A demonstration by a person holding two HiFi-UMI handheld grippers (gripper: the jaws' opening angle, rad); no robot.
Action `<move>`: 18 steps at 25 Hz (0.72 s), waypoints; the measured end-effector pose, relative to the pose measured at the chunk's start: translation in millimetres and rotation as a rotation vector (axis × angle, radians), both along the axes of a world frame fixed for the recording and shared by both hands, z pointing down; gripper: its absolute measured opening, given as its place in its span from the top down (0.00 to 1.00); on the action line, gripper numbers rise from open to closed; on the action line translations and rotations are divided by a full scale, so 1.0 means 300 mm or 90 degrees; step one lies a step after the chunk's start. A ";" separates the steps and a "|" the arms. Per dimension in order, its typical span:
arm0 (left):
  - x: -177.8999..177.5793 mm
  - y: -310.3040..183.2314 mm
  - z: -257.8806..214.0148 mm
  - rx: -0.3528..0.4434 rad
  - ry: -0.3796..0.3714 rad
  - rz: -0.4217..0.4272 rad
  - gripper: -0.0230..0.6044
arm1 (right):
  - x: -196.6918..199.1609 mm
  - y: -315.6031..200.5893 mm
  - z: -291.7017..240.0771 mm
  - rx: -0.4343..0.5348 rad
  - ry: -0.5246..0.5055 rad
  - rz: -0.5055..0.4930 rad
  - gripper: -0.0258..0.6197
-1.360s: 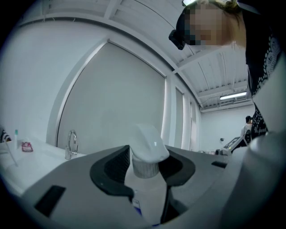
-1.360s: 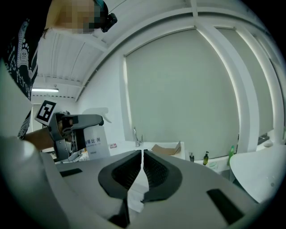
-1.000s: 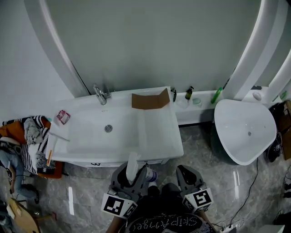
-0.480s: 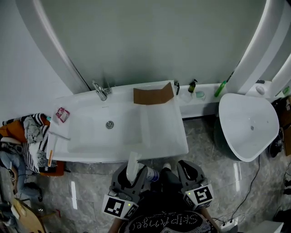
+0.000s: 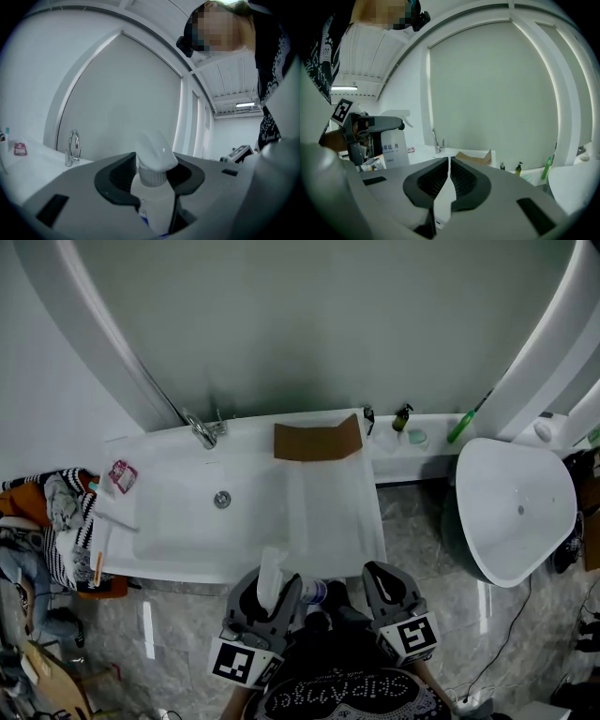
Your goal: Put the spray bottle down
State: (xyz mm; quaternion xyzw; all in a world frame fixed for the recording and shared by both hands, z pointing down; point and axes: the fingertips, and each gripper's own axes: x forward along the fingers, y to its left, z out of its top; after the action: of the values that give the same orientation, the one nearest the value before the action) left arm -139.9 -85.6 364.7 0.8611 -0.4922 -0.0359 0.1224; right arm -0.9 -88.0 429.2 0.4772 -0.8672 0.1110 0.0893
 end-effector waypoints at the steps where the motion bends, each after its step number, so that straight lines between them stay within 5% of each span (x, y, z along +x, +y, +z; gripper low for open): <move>1: 0.004 -0.024 -0.007 0.003 0.006 -0.007 0.68 | 0.007 -0.020 0.005 0.001 0.002 -0.003 0.92; 18: 0.128 -0.247 0.017 0.019 -0.003 -0.067 0.68 | 0.160 -0.291 0.016 0.012 -0.005 -0.037 0.92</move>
State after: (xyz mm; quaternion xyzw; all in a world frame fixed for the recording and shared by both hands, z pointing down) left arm -101.6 -159.5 369.9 0.8356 -0.5368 -0.0477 0.1067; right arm 47.0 -175.5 434.0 0.4521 -0.8821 0.1020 0.0842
